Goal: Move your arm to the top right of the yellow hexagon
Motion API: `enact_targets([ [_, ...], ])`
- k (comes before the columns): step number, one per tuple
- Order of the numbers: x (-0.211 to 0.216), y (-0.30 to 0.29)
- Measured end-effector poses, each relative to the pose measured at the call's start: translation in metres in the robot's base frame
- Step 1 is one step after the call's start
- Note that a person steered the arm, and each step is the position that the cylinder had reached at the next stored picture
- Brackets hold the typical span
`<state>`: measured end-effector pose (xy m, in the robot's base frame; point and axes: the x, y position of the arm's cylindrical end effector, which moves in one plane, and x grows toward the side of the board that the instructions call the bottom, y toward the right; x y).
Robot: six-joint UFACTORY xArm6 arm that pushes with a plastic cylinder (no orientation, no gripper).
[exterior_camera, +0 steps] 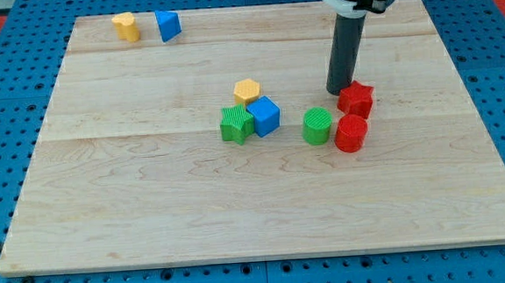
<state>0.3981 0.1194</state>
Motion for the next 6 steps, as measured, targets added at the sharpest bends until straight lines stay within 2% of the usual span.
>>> enact_targets([
  [1, 0.044, 0.012],
  [2, 0.021, 0.016],
  [3, 0.025, 0.046],
  [5, 0.102, 0.039],
  [6, 0.072, 0.085],
])
